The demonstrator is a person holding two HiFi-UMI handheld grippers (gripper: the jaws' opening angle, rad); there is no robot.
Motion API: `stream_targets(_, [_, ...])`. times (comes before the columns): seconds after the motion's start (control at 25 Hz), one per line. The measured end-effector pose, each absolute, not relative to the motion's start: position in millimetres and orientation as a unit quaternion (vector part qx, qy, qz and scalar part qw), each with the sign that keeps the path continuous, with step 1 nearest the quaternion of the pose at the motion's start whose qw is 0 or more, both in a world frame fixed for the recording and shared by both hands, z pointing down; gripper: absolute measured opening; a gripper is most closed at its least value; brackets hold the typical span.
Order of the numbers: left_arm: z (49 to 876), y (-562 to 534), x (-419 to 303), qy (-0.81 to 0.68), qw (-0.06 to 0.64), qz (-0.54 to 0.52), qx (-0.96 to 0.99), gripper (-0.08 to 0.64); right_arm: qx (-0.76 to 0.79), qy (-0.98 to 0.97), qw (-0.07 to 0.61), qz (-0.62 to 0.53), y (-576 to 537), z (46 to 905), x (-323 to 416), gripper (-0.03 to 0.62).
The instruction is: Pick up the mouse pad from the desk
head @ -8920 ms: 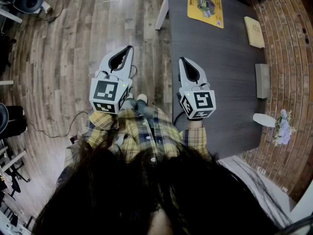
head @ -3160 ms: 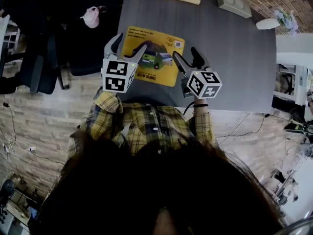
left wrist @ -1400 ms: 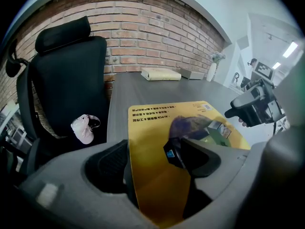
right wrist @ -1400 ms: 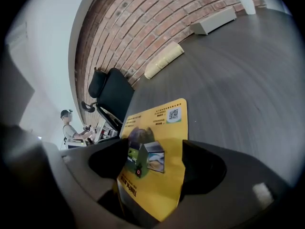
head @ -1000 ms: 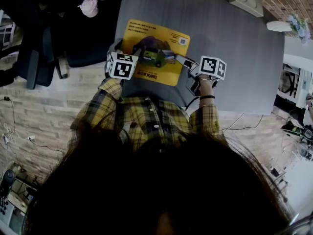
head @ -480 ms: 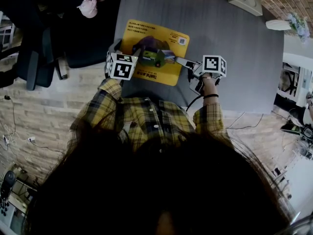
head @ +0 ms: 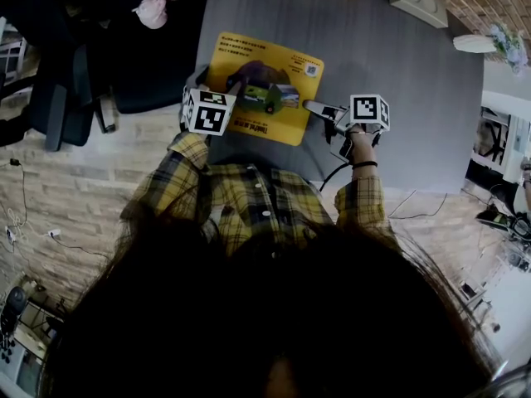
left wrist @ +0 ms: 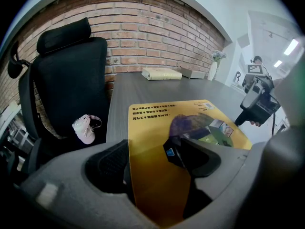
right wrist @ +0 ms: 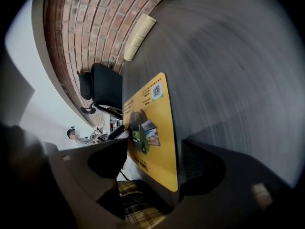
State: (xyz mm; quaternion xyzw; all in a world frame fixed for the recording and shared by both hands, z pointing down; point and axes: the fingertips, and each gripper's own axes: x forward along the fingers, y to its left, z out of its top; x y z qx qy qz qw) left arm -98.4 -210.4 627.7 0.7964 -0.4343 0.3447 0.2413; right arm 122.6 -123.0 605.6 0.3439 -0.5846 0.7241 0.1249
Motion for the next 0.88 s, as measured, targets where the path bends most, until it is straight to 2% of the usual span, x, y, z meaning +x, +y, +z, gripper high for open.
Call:
stream_targets(0.28, [628, -210, -98, -0.435, 0.241, 0.344, 0.797, 0.356, 0.339, -0.589, 0.133, 0.721, -127, 608, 110, 0.339])
stream_targets(0.56, [628, -211, -97, -0.434, 0.241, 0.342, 0.798, 0.356, 0.347, -0.598, 0.054, 0.720, -150, 605, 110, 0.316])
stream_targets(0.88, [628, -209, -98, -0.432, 0.241, 0.342, 0.799, 0.356, 0.373, -0.646, 0.027, 0.665, -182, 601, 127, 0.316])
